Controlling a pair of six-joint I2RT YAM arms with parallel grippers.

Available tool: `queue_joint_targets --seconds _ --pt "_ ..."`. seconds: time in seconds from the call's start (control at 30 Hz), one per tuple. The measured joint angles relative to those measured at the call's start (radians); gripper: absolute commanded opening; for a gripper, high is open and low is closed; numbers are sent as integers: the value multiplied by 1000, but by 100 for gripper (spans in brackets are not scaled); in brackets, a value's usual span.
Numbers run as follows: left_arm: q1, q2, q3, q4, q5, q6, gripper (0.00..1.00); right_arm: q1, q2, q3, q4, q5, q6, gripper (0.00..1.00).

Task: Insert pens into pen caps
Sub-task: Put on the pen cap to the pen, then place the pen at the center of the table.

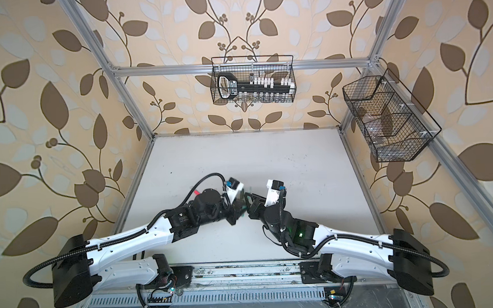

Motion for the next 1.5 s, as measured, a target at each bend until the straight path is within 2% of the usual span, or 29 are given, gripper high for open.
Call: queue_joint_targets --seconds 0.07,0.17,0.27,0.37,0.47,0.63,0.83,0.87,0.9,0.97,1.0,1.03,1.23,1.4,1.5 --pt "22 2 -44 129 -83 -57 0 -87 -111 -3 -122 -25 -1 92" --pt "-48 64 -111 218 -160 -120 0 -238 -269 -5 -263 -45 -26 97" --pt "-120 216 -123 253 -206 -173 0 -420 -343 23 -403 -93 -59 98" --pt "-152 393 -110 272 -224 -229 0 -567 -295 106 -521 -145 -114 100" --pt "-151 531 -72 267 -238 -279 0 -668 -197 210 -597 -175 -196 99" --pt "-151 637 78 218 -285 -339 0 -797 -55 315 -654 -202 -321 99" --pt "-150 746 259 68 -342 -378 0 -919 -26 322 -645 -201 -393 99" --pt "-150 750 268 59 -346 -379 8 -928 -31 313 -625 -192 -406 98" --pt "-149 751 275 42 -355 -381 25 -933 -37 296 -598 -180 -424 98" --pt "-149 750 282 8 -378 -379 72 -934 -52 241 -535 -152 -463 99" --pt "-149 745 285 -8 -401 -373 91 -934 -56 208 -509 -132 -484 100" --pt "-149 735 288 -37 -417 -370 99 -934 -55 176 -485 -109 -500 100" --pt "-129 584 288 -232 -547 -301 99 -934 -61 -29 -293 46 -607 100" --pt "-76 304 284 -307 -701 -215 99 -934 -81 -247 -42 66 -724 100" --pt "6 132 251 -324 -837 -185 99 -922 13 -295 99 61 -799 100"
